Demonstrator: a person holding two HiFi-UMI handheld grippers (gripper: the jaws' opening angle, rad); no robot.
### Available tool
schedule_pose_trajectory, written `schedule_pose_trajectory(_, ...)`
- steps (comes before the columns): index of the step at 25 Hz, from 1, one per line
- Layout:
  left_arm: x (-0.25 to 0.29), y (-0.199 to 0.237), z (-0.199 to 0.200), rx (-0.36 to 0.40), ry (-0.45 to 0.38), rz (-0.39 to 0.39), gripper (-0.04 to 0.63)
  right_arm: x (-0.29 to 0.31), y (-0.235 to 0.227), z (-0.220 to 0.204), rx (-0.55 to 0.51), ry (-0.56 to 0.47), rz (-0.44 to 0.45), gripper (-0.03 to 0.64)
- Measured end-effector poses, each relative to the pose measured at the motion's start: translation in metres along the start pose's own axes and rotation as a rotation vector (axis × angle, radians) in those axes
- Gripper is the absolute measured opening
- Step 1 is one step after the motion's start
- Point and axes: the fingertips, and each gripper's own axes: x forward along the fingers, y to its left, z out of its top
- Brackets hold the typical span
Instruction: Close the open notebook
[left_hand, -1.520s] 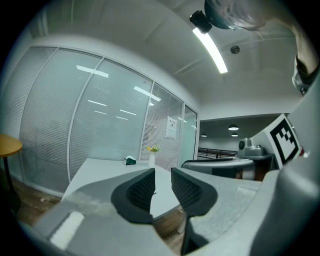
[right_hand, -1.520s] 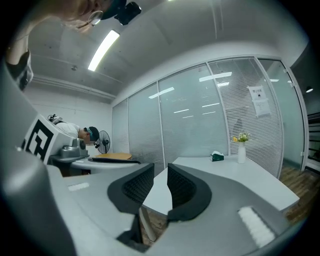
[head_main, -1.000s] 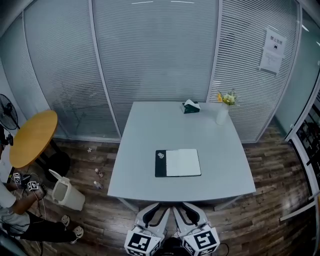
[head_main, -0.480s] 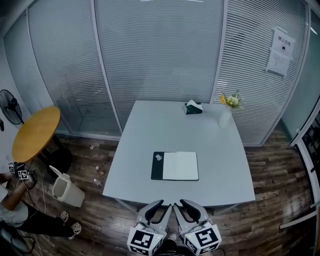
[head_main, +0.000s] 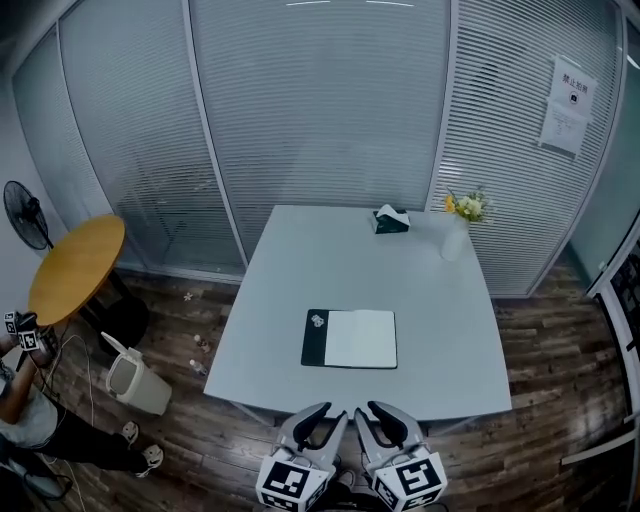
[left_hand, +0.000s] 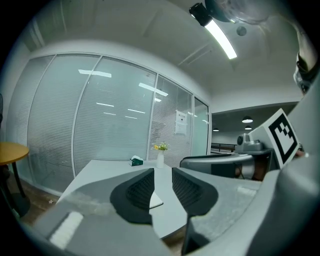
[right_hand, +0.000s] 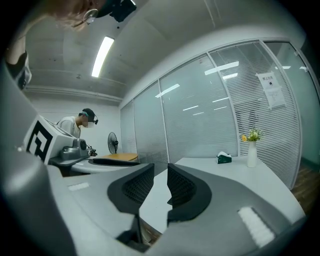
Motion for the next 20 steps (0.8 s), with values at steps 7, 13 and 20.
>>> schedule_pose_trajectory(7,0.014,0.012,-0.003,0.025,0.007,-0.023,0.104,0.01,-0.008,0.001,0.01,-0.014,-0.017,0.084)
schedule_pose_trajectory(13,0.043,0.03,0.002,0.02,-0.002,-0.074,0.104,0.037,-0.025,0.006,0.007,-0.012,-0.042,0.084)
schedule_pose_trajectory(20,0.077,0.055,0.019,0.031,-0.031,-0.114,0.104,0.073,-0.045,0.012,0.016,-0.008,-0.068,0.084)
